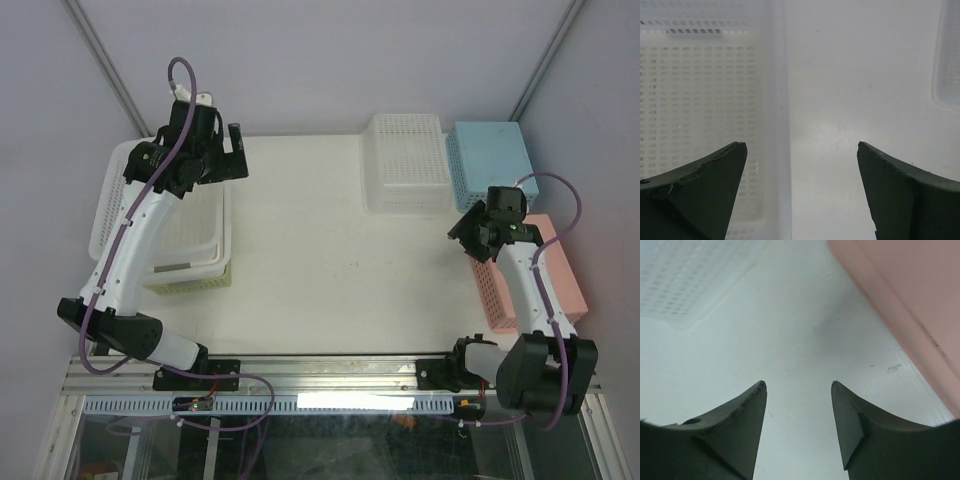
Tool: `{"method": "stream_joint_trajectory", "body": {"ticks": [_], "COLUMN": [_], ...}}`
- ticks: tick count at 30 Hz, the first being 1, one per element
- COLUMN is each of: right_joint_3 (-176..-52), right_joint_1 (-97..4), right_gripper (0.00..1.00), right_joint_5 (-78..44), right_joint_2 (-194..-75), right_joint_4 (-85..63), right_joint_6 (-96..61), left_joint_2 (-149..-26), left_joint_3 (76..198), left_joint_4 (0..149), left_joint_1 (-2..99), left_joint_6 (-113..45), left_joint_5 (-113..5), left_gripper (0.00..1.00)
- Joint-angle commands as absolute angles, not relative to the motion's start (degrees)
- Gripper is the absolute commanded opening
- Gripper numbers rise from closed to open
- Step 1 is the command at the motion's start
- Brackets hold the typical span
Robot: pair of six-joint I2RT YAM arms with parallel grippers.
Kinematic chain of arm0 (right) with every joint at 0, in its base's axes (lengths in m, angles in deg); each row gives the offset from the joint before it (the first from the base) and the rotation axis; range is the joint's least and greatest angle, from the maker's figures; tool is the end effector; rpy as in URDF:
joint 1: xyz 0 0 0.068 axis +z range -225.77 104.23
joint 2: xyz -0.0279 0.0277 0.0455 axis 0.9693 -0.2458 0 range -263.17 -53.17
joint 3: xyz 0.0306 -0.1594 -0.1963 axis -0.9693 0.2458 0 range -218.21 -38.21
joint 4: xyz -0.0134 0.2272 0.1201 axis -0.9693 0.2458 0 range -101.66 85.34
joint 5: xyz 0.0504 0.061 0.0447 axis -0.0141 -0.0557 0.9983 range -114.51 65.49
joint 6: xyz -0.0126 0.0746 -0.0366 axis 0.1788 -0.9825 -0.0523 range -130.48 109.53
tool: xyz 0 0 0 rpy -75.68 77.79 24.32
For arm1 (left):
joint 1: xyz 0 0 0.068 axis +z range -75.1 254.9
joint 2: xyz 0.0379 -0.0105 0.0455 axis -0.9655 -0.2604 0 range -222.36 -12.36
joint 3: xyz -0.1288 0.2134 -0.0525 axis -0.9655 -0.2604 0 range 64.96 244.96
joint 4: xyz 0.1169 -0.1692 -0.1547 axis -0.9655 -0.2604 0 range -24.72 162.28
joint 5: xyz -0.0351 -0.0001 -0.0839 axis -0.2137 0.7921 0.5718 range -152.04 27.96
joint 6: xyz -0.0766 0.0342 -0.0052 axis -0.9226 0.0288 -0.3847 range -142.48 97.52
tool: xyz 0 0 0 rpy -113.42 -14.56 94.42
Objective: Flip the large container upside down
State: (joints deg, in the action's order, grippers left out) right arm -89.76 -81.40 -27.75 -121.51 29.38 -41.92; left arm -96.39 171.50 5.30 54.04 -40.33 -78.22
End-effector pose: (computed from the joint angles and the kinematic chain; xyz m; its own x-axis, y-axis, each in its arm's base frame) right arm 0.2540 -0.0292 0.2045 -0.6520 0.5877 -0.4791 0.5486 0.8018 0.2368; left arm 0.2850 -0.0867 0.4036 -0.6710 -0.0595 -0.7391 -0.0521 0.9981 -0.0330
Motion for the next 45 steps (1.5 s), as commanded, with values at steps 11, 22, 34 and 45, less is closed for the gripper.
{"method": "stream_joint_trajectory", "body": {"ticks": [11,22,34,45], "right_joint_3": [-89.95,-92.74,-93.36,-93.73], "right_joint_1": [-80.33,-80.28,-80.34,-80.34], "right_gripper": [0.59,0.59,0.59,0.59], "right_joint_5": [-20.42,-20.55,-20.89,-21.81], "right_joint_2": [-110.09,-108.86,-107.27,-105.24], "right_joint_4": [30.58,32.38,33.60,35.11], "right_joint_6": [-41.71,-41.98,-42.54,-43.08], "left_joint_2": [-97.03,-95.50,-87.97,-88.56], "left_joint_3": [160.88,162.21,174.13,187.02], "left_joint_4": [9.16,8.93,11.82,20.71], "left_joint_1": [55.81,55.73,55.47,55.43], "left_joint_6": [-42.12,-39.91,-33.66,-34.69], "left_joint_5": [-85.48,-85.35,-85.13,-69.06], "left_gripper": [0.39,0.00,0.00,0.00]}}
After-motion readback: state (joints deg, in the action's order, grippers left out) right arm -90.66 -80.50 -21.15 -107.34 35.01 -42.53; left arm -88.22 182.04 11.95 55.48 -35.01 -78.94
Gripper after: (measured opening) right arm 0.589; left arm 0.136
